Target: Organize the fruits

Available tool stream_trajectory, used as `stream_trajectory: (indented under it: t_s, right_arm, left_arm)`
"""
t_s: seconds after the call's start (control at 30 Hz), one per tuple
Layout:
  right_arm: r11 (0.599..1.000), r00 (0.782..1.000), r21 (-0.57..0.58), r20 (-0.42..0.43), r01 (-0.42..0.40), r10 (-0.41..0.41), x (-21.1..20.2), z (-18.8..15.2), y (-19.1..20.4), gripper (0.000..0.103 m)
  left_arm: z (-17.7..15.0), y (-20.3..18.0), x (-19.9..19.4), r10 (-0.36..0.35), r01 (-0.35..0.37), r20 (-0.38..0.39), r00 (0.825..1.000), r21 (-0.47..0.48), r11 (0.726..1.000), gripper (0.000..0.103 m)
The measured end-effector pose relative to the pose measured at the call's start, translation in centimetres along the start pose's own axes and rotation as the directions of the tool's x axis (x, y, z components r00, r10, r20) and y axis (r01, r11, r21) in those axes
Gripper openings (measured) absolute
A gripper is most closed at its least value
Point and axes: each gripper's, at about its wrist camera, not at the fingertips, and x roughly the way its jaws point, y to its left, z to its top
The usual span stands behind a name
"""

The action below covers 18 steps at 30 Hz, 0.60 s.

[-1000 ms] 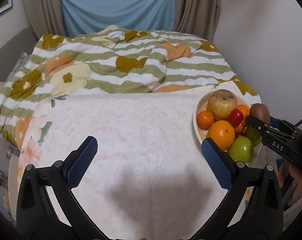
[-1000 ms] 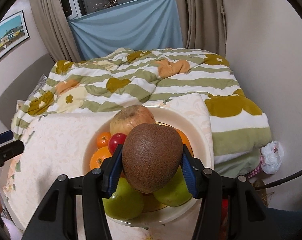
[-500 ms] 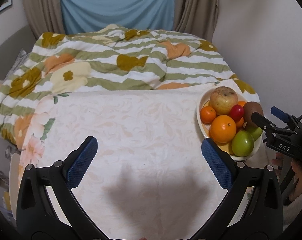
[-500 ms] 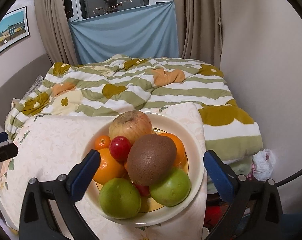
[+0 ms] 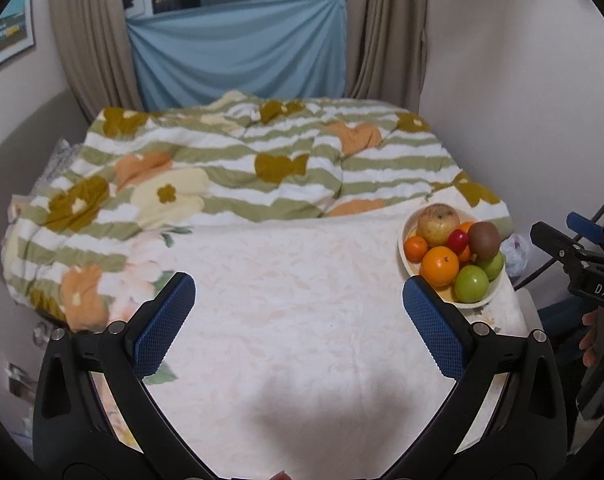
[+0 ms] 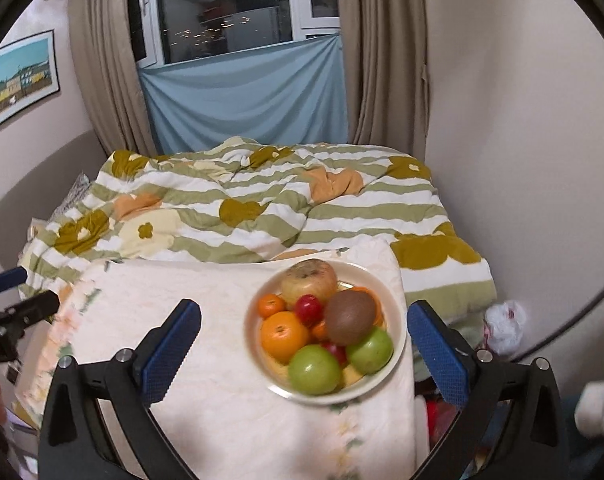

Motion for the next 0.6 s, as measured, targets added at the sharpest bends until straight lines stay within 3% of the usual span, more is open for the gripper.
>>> stream_trajectory:
  t_s: [0.33, 0.6]
  right_arm:
    - [0.998, 0.998, -0.039, 0.037, 0.044, -0.043, -5.7, -1.1, 5.7, 0.103]
    - [0.998, 0.997, -0.049, 0.061, 0.042, -0.039, -7.3, -2.2, 7.8, 0.103]
  left_arm:
    - [-1.9, 4.0, -5.9, 0.031, -0.028, 0.067, 0.997, -0.046, 0.999, 0.103]
    - [-3.2, 6.0, -8.4, 0.028, -0.023, 0.104, 0.994, -0.055, 0.998, 0.103]
